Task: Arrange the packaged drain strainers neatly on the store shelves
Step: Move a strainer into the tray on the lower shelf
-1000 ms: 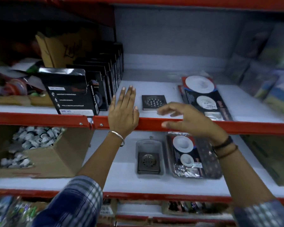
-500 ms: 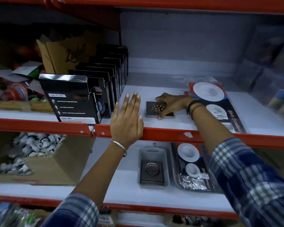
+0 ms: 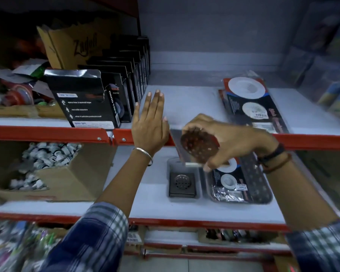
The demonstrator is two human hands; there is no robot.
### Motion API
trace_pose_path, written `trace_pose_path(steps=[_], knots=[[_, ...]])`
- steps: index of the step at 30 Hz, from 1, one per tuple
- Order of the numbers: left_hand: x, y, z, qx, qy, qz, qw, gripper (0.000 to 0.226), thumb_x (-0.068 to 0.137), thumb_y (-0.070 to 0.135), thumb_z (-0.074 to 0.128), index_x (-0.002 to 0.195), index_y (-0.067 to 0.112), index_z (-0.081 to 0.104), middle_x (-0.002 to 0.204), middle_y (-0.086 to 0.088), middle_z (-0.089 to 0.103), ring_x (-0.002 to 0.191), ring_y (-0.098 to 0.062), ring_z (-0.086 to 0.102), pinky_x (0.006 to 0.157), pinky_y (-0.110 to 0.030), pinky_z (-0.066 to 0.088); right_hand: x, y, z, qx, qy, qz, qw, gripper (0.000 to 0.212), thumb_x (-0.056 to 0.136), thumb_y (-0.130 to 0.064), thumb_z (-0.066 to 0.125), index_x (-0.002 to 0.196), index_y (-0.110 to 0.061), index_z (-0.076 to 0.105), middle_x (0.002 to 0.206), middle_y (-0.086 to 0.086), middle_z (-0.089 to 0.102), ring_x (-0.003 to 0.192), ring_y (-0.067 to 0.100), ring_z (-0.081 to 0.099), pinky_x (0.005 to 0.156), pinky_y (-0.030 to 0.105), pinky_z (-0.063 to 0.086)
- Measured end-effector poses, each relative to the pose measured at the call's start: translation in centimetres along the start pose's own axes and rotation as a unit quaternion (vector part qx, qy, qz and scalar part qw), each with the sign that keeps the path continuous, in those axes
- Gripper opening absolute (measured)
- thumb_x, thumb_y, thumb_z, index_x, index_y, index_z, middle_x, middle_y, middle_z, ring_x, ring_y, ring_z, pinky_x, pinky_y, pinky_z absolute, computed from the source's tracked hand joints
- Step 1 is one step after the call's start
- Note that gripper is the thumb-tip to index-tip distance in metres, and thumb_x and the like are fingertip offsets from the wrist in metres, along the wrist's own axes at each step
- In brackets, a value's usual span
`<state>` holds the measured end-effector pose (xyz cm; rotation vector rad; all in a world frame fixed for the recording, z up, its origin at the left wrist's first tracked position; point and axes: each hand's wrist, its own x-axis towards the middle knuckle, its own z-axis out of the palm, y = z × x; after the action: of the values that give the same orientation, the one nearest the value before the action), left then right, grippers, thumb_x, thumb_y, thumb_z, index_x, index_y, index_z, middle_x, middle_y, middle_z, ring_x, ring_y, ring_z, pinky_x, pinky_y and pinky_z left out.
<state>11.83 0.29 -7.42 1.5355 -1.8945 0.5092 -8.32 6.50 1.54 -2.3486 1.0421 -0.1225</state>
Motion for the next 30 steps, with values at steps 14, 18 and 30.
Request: trace_pose_path(steps=[14,18,30], knots=[[0.1,-0.4,1.4,0.017,0.051,-0.004,0.999,0.061,0.089,0.030,0.027,0.146,0.011,0.022,0.155,-0.005,0.029,0.144,-0.023,0.023,0.119,-0.038,0.004,10.5,13.5,17.3,-0.030,-0.101,0.256,0.961,0.102,0.066,-0.034,0.079,0.143,-0.004,0.020,0.149,0.016,0.029,0.133,0.033,0.035,0.106,0.038,0.041],[0.0,-0.3,1.3,0.015,0.056,-0.006,0.998,0.061,0.089,0.031,0.027,0.146,0.011,0.022,0.154,-0.005,0.030,0.144,-0.024,0.025,0.119,-0.039,0.008,11.6,14.9,19.7,-0.039,-0.111,0.278,0.953,0.103,0.071,-0.021,0.076,0.145,-0.002,0.007,0.153,0.019,0.016,0.138,0.036,0.027,0.107,0.039,0.039],[0.2,-0.1,0.5,0.004,0.027,0.007,1.000,0.057,0.091,0.028,0.033,0.145,0.012,0.027,0.152,-0.004,0.035,0.143,-0.021,0.028,0.117,-0.043,0.012,5.5,9.1,15.5,0.054,0.088,0.205,0.973,0.058,0.082,-0.031,0.067,0.131,-0.009,0.046,0.139,0.010,0.045,0.129,0.026,0.043,0.101,0.030,0.039]])
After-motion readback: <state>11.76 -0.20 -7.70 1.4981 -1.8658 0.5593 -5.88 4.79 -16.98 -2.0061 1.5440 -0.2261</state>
